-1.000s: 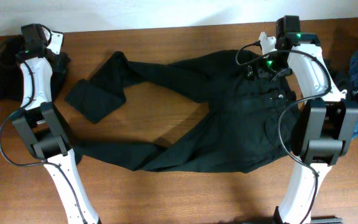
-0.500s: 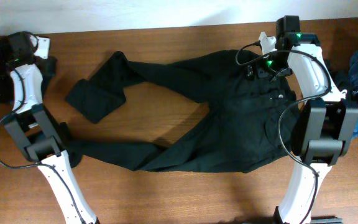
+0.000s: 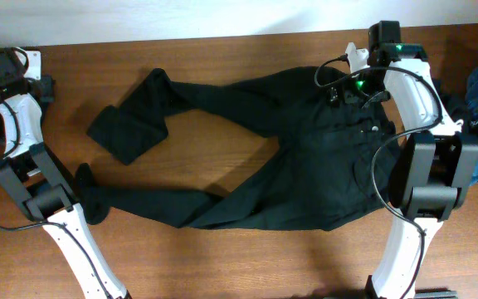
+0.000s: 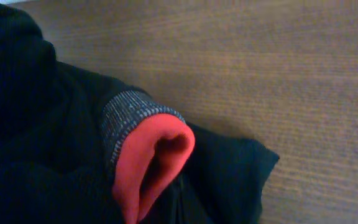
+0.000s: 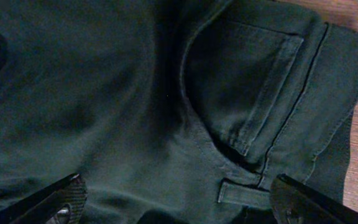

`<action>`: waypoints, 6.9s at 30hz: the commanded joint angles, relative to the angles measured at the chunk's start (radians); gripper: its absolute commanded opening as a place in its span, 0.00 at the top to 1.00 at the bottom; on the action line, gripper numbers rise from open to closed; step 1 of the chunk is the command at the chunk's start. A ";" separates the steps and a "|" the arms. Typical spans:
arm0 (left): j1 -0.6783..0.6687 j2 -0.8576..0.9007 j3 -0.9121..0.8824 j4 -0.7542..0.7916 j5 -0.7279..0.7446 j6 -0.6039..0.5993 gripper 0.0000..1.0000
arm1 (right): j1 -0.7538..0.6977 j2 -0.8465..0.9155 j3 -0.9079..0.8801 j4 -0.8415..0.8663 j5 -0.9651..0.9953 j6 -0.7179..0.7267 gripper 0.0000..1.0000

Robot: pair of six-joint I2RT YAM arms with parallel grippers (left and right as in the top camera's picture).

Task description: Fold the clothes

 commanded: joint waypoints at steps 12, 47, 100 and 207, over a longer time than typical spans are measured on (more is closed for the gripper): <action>-0.003 0.024 0.378 -0.276 0.232 -0.174 0.48 | -0.002 -0.049 0.016 -0.002 0.012 0.001 0.01; -0.471 -0.095 0.732 -1.237 0.107 -0.320 0.35 | -0.002 -0.049 0.016 -0.002 0.012 0.001 0.01; -0.731 -0.702 -0.870 -0.380 -0.626 -0.413 0.04 | -0.002 -0.049 0.016 -0.002 0.012 0.001 0.01; -0.270 -0.740 -0.460 0.064 -0.123 0.143 1.00 | -0.002 -0.049 0.016 -0.002 0.012 0.001 0.02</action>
